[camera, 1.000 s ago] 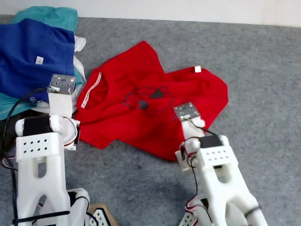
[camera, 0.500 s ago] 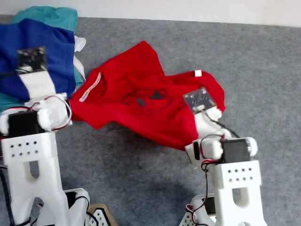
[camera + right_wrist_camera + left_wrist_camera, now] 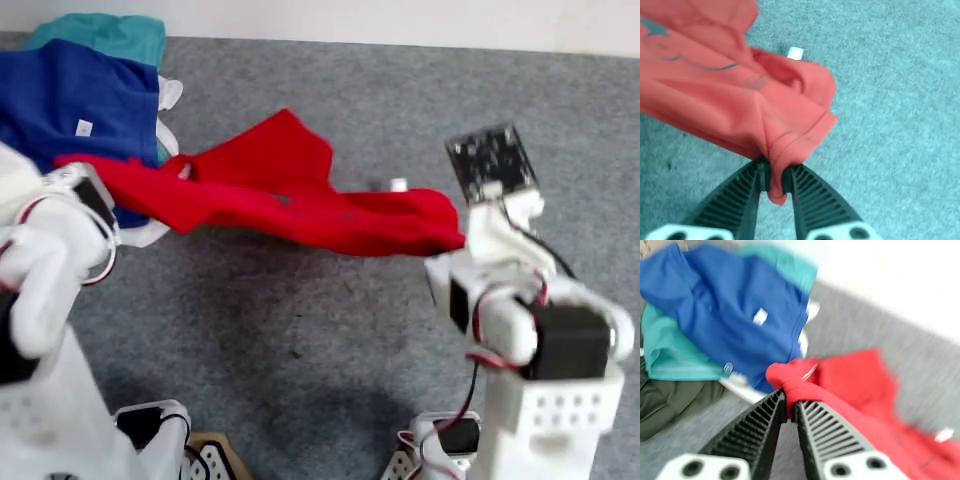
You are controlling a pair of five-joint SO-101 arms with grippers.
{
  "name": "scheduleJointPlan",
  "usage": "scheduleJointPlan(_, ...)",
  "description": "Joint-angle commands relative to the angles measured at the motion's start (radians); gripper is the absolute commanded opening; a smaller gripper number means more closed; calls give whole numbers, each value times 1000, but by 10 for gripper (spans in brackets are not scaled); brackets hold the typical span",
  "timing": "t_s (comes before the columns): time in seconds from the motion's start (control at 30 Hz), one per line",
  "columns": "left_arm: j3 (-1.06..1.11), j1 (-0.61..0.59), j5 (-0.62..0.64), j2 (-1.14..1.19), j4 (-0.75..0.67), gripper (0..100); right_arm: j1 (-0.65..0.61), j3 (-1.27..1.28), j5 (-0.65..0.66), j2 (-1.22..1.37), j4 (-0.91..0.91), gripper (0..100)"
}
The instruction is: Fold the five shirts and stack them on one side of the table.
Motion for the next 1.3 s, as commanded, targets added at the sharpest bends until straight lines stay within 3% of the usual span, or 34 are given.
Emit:
scheduleJointPlan(0.0,-145,15,107,-24,0,6,12,-197,-11,45,7,5)
scheduleJointPlan(0.13,-245,5,140,-24,0,6,12,-383,-8,41,12,5)
scheduleJointPlan(0.3,-357,-113,141,-24,0,6,8,-449,-6,36,10,5)
scheduleJointPlan(0.37,-372,-153,198,-24,0,6,-38,-453,-6,38,8,6)
scheduleJointPlan(0.53,-371,-219,322,-16,2,6,-153,-446,-6,39,8,6)
scheduleJointPlan(0.73,-220,-213,321,-13,-58,8,-90,-395,-8,130,-15,6)
scheduleJointPlan(0.97,71,-38,238,127,-272,7,22,-252,-14,302,-274,6)
scheduleJointPlan(1.13,97,102,218,297,-433,7,38,-194,-15,420,-518,6)
scheduleJointPlan(1.27,96,194,222,440,-644,7,59,-197,-23,542,-705,6)
